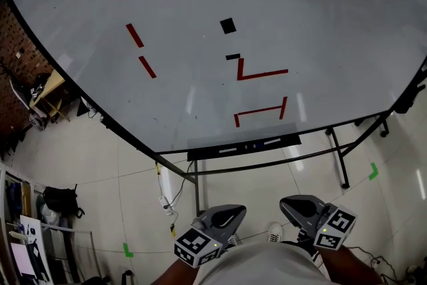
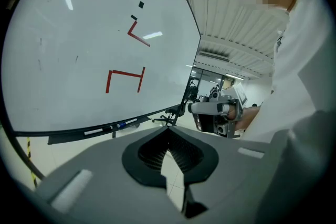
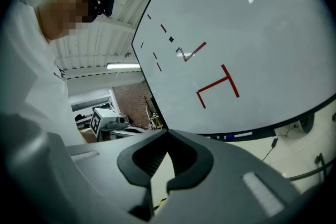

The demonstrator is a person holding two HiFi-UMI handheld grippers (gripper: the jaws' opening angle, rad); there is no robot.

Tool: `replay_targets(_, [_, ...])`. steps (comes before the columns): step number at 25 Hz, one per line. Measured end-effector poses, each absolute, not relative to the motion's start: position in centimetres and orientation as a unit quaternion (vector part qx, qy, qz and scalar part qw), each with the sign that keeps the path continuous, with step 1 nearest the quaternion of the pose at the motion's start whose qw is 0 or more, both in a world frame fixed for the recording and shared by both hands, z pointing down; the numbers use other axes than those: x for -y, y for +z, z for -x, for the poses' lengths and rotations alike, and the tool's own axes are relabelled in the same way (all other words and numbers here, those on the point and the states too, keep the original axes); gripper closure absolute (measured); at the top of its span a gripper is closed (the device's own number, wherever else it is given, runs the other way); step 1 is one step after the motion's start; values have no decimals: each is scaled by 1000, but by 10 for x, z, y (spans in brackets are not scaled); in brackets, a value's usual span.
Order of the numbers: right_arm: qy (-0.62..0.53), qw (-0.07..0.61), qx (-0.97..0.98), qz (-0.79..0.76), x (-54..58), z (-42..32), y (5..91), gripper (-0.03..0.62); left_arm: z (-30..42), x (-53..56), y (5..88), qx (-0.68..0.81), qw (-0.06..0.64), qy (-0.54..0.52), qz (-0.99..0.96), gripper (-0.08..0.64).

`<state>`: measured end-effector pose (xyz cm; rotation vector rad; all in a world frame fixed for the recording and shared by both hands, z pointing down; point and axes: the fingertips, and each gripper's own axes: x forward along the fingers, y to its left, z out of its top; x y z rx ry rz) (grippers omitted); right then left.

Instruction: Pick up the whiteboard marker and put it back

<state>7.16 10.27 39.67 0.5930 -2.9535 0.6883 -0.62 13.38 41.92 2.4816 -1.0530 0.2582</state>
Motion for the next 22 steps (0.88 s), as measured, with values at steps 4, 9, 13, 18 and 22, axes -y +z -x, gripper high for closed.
replay_targets(4, [225, 35, 954, -197, -112, -58, 401, 591, 18, -136, 421, 373, 217, 85, -898, 544])
replay_targets(9, [222, 42, 952, -206, -118, -49, 401, 591, 24, -139, 419, 361, 212, 81, -904, 543])
replay_targets(13, [222, 48, 952, -208, -123, -43, 401, 591, 31, -141, 418, 361, 215, 73, -905, 543])
replay_targets(18, [216, 52, 954, -199, -128, -33, 401, 591, 40, -142, 420, 367, 220, 65, -901, 543])
replay_targets(22, [215, 53, 955, -196, -132, -28, 400, 591, 45, -145, 422, 370, 224, 61, -899, 543])
